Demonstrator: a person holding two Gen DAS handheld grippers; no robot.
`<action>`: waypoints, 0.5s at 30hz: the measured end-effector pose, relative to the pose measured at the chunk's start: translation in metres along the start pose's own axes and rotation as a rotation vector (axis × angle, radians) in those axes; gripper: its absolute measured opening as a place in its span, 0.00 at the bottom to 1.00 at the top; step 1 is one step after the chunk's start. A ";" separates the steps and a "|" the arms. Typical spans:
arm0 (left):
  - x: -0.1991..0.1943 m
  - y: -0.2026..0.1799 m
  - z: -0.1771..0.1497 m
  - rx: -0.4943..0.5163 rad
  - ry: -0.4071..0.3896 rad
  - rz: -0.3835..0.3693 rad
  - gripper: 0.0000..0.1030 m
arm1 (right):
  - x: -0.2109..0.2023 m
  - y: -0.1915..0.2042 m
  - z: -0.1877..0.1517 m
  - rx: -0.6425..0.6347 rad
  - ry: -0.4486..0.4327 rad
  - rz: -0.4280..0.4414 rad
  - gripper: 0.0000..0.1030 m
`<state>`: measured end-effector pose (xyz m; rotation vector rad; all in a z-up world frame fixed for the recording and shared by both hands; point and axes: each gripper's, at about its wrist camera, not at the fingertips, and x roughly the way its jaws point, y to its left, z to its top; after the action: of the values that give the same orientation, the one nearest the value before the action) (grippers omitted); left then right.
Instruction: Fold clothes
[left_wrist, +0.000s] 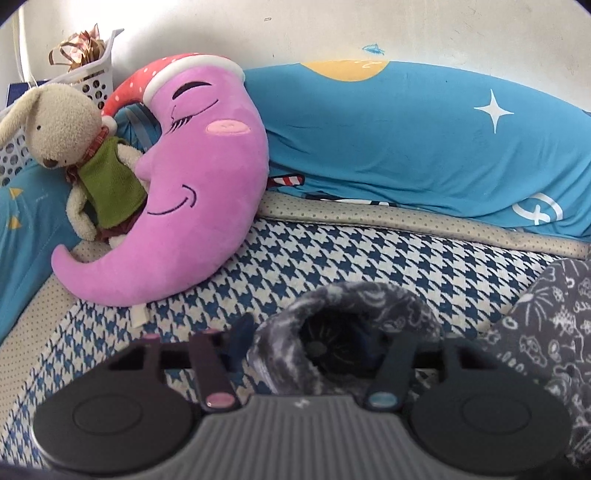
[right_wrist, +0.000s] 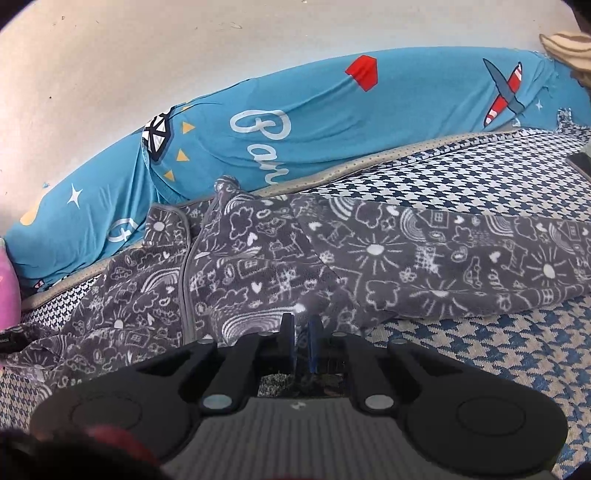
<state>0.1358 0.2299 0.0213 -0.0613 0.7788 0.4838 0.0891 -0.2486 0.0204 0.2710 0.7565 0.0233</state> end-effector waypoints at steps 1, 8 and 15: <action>-0.007 0.000 -0.001 -0.004 -0.031 0.015 0.16 | 0.000 0.000 0.000 0.001 -0.001 0.003 0.09; -0.055 0.003 -0.010 -0.035 -0.250 0.122 0.08 | -0.005 0.001 0.001 -0.005 -0.030 0.005 0.09; -0.079 0.038 -0.038 -0.219 -0.128 0.209 0.26 | -0.008 -0.005 0.006 -0.005 -0.050 -0.005 0.09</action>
<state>0.0457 0.2237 0.0529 -0.1517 0.6071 0.7638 0.0868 -0.2560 0.0281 0.2643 0.7075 0.0136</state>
